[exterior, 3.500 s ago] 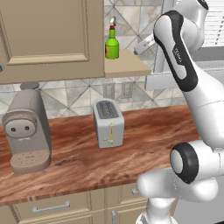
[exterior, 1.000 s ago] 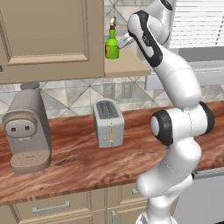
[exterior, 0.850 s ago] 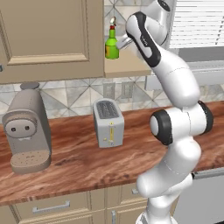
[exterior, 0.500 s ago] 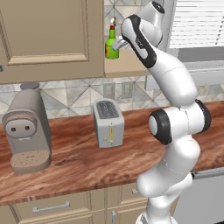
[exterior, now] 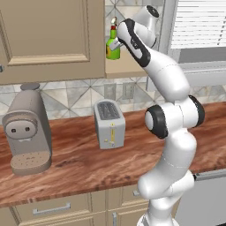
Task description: Locate and retrieve the sponge and spray from the cabinet. Place them next to the sink.
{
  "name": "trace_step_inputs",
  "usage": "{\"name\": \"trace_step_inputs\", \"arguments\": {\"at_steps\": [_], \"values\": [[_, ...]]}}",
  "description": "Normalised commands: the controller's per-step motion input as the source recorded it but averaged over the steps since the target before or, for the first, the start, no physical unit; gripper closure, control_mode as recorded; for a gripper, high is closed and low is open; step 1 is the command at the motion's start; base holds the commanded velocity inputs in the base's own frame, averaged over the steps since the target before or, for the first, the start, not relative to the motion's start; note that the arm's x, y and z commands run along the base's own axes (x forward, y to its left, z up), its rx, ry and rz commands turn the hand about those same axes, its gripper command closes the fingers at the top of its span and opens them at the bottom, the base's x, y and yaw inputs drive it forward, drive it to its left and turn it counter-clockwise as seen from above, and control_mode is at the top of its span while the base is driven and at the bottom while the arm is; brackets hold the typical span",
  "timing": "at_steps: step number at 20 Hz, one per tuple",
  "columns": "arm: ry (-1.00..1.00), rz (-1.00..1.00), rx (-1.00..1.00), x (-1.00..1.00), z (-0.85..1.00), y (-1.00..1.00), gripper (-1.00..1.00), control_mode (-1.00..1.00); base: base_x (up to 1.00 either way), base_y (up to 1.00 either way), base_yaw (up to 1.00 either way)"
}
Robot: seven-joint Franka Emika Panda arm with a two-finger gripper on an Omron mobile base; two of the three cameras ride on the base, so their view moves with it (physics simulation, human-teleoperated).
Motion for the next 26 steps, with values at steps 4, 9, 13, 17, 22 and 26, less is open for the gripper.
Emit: {"name": "trace_step_inputs", "arguments": {"at_steps": [4,9,13,17,22,26], "values": [[0.01,0.00,0.00,0.34,0.00,0.00,-1.00,-1.00,0.00,0.00,0.00],[0.04,0.00,0.00,0.31,-0.01,0.00,-1.00,-1.00,0.00,0.00,0.00],[0.03,0.00,0.00,0.11,-0.03,0.00,-1.00,-1.00,0.00,0.00,0.00],[0.01,0.00,0.00,0.02,-0.03,0.00,1.00,-1.00,0.00,0.00,0.00],[0.00,0.00,0.00,0.00,0.00,0.00,1.00,-1.00,0.00,0.00,0.00],[0.00,0.00,0.00,-0.08,0.04,-0.10,1.00,-1.00,0.00,0.00,0.00]]}}
